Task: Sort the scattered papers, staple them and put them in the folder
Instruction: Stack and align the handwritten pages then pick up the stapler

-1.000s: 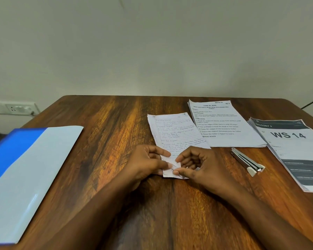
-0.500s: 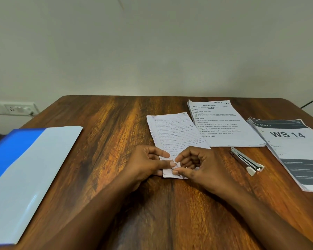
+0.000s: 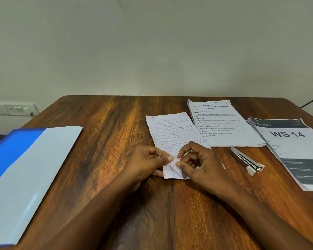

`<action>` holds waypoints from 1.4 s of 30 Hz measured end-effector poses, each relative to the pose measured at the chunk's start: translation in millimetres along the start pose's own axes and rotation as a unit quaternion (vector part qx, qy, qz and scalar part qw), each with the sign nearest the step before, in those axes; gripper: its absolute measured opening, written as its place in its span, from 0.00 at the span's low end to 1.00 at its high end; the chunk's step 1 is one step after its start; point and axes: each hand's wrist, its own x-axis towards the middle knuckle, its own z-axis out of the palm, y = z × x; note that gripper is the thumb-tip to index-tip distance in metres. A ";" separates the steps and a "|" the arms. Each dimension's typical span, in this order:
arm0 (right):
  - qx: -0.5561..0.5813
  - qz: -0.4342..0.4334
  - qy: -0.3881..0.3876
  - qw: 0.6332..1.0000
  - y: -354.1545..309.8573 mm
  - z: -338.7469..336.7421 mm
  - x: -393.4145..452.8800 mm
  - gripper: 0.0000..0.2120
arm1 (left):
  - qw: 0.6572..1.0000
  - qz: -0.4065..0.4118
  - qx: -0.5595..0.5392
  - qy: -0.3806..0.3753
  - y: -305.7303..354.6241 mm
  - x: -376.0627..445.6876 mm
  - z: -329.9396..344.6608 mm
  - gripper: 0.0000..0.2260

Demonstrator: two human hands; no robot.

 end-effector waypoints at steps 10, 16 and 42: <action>-0.116 -0.125 -0.043 0.984 2.6 3.3 -2.0 0.18 | 1.000 -0.005 -0.015 0.002 -0.7 0.3 -0.3 0.07; -0.110 -0.143 -0.035 0.983 6.6 4.7 -0.9 0.16 | 1.000 -0.009 -0.013 0.001 0.0 1.2 -0.1 0.08; -0.117 -0.108 0.000 0.987 -0.1 5.6 -3.1 0.08 | 1.000 -0.003 -0.005 0.001 -1.9 0.9 0.4 0.06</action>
